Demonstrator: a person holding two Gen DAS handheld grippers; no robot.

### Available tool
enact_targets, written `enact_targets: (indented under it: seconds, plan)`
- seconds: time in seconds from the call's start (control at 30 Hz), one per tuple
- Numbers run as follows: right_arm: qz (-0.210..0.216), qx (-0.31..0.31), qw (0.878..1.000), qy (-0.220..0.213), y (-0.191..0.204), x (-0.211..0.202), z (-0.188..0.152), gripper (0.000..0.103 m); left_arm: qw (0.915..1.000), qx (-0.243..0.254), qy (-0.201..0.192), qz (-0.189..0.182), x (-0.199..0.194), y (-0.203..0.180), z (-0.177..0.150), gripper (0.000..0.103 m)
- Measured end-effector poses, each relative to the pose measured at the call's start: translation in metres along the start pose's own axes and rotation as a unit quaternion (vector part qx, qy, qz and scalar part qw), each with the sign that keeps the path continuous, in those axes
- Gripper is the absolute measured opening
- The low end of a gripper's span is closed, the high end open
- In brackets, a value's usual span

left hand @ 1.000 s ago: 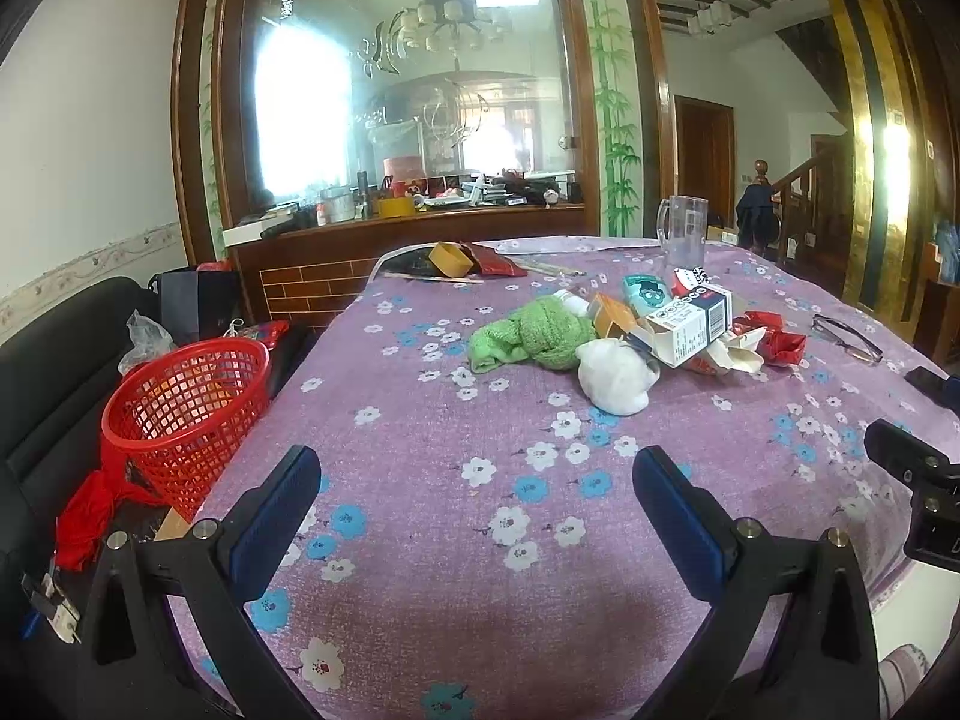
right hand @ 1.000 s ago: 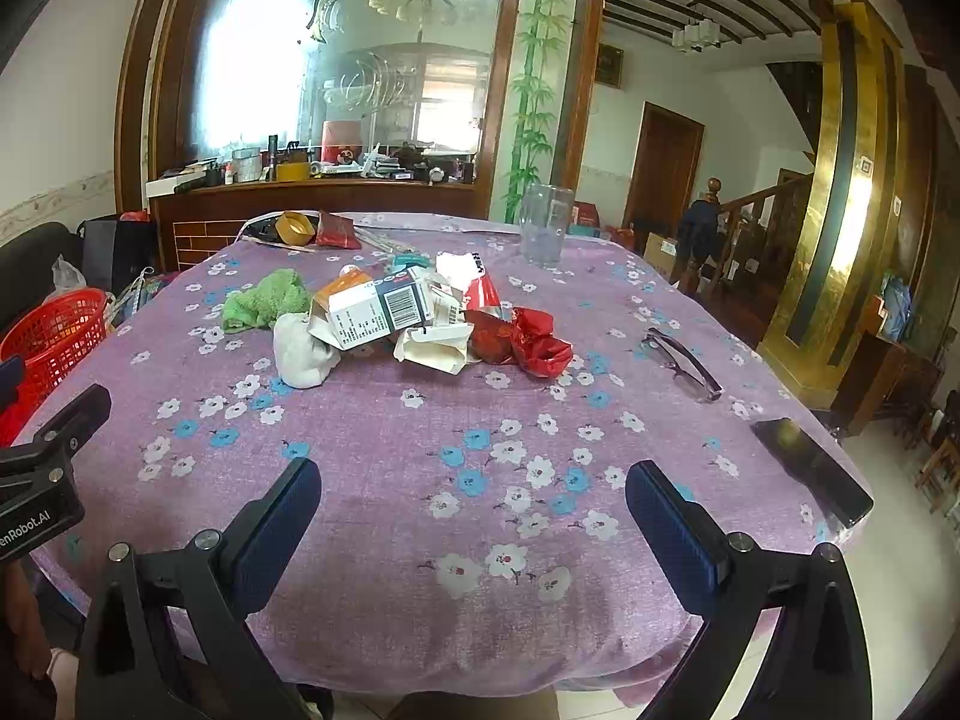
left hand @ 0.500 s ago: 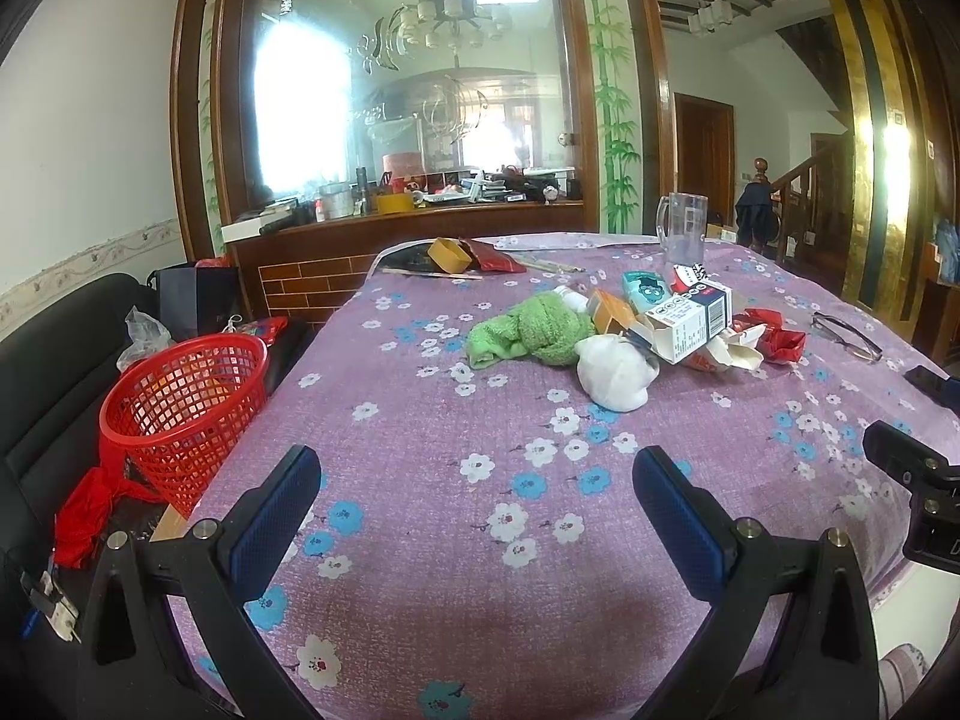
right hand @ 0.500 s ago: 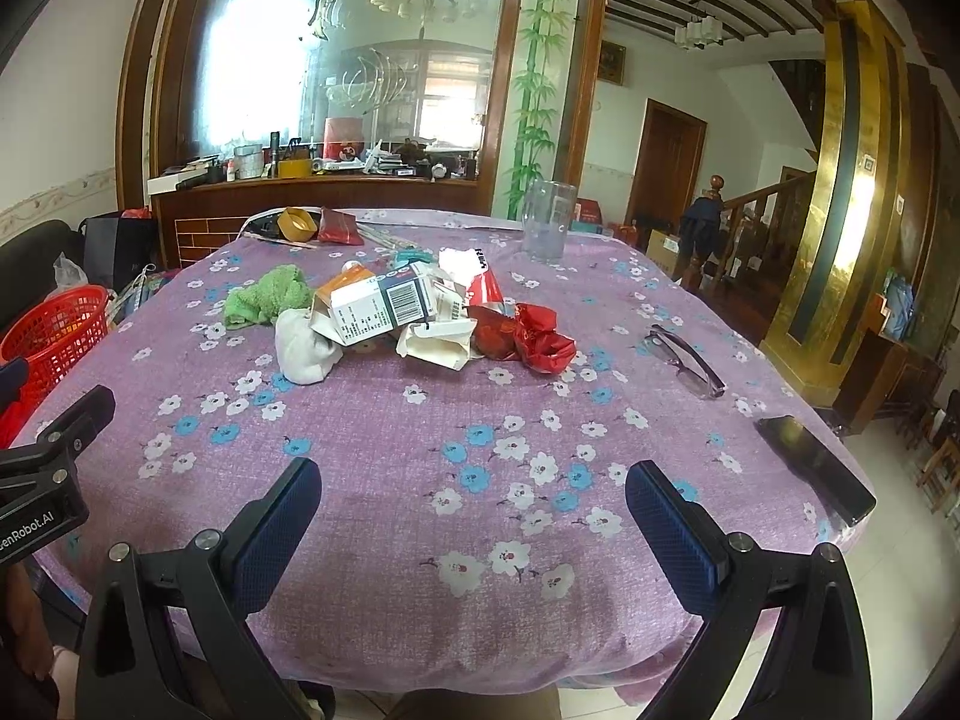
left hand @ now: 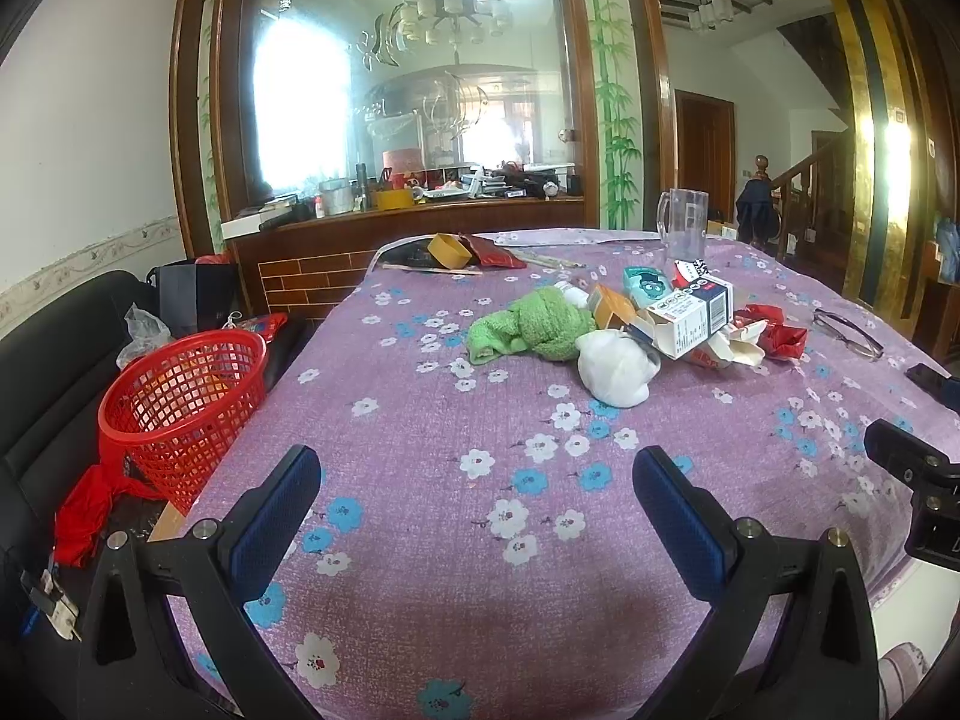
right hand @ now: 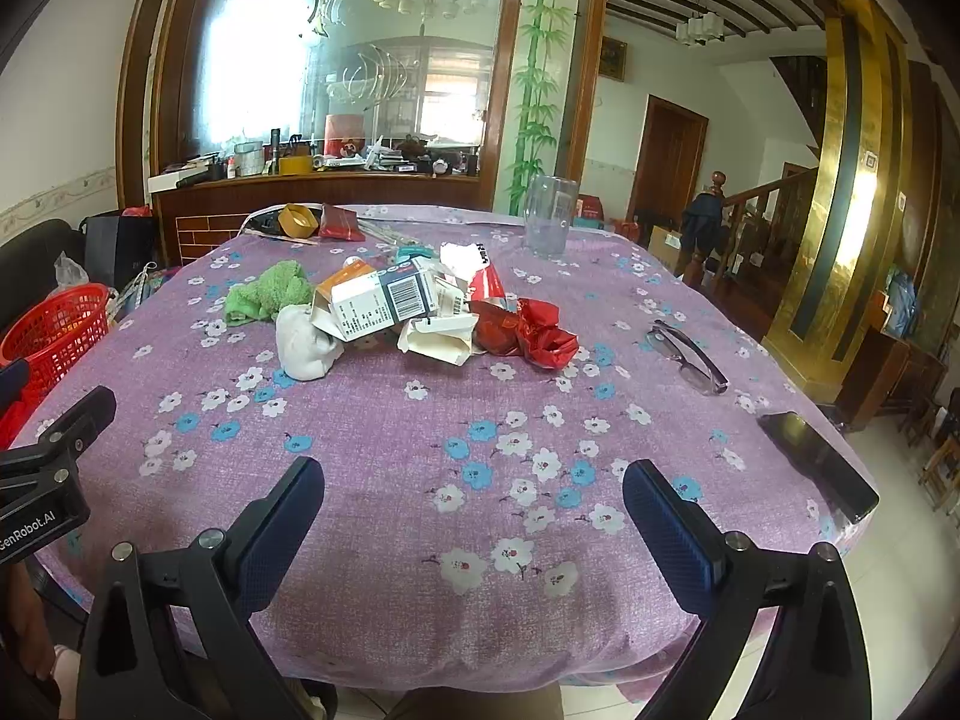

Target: Collect trash

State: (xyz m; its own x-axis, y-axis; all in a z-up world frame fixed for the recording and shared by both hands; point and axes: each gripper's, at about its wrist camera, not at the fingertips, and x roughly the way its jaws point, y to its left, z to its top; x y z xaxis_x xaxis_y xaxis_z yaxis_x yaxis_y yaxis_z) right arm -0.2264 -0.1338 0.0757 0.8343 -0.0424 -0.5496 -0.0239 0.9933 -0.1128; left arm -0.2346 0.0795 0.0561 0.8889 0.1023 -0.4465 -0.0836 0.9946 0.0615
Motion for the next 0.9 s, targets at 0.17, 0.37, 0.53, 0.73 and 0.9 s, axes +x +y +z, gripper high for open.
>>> enact_targets:
  seconds: [0.17,0.37,0.53,0.73,0.9]
  plan:
    - [0.0,-0.001,1.0,0.003,0.0,0.0,0.0,0.101,1.0,0.0,0.001,0.0,0.0,0.0,-0.001,0.103]
    - [0.005,0.003,1.0,0.004,-0.001,0.002,0.0,0.101,0.9999,0.004,0.011,-0.01,0.006,0.0,0.0,0.103]
    - [0.03,0.02,0.999,0.022,-0.012,0.011,0.002,0.091,0.9967,0.009,0.042,-0.068,0.025,0.001,0.021,0.103]
    - [0.108,0.073,0.989,0.074,-0.039,0.035,0.01,0.067,0.9862,0.039,0.081,-0.139,0.063,-0.018,0.063,0.096]
    - [0.147,0.102,0.978,0.105,-0.063,0.051,0.02,0.062,0.9747,0.113,0.077,-0.177,0.085,-0.063,0.095,0.091]
